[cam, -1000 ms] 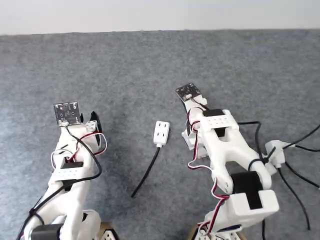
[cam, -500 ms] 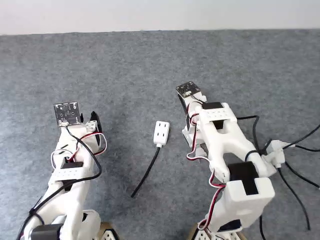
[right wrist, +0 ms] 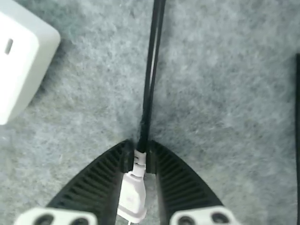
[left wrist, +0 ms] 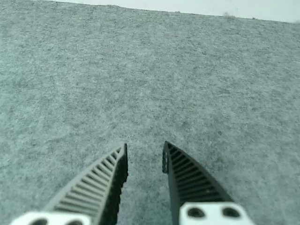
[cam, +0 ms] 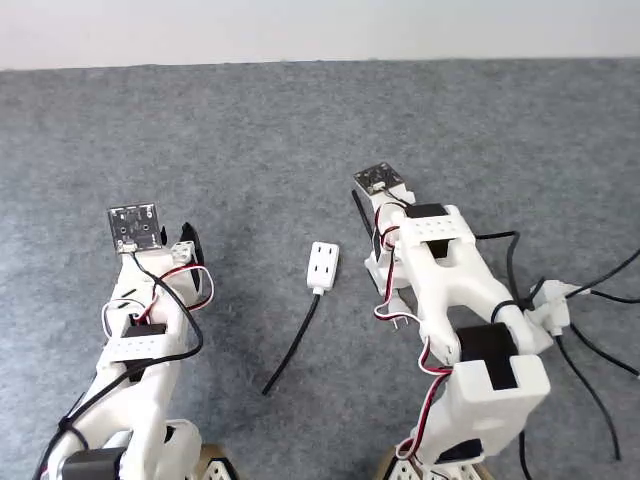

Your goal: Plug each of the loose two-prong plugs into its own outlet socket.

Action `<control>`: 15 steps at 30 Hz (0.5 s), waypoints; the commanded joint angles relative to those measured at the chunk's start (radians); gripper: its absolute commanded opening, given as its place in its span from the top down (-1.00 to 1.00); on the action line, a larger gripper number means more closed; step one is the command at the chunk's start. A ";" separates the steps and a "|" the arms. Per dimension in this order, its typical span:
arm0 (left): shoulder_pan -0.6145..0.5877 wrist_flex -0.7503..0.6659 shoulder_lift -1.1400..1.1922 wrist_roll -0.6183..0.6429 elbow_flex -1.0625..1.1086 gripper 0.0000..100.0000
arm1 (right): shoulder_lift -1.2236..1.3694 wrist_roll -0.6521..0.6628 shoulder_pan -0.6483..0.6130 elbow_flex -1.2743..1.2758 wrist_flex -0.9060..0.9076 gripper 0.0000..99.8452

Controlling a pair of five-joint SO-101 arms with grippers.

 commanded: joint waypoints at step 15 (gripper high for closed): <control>-0.006 0.311 0.198 0.014 -0.354 0.77 | -0.490 -0.115 -0.272 -0.077 0.377 0.98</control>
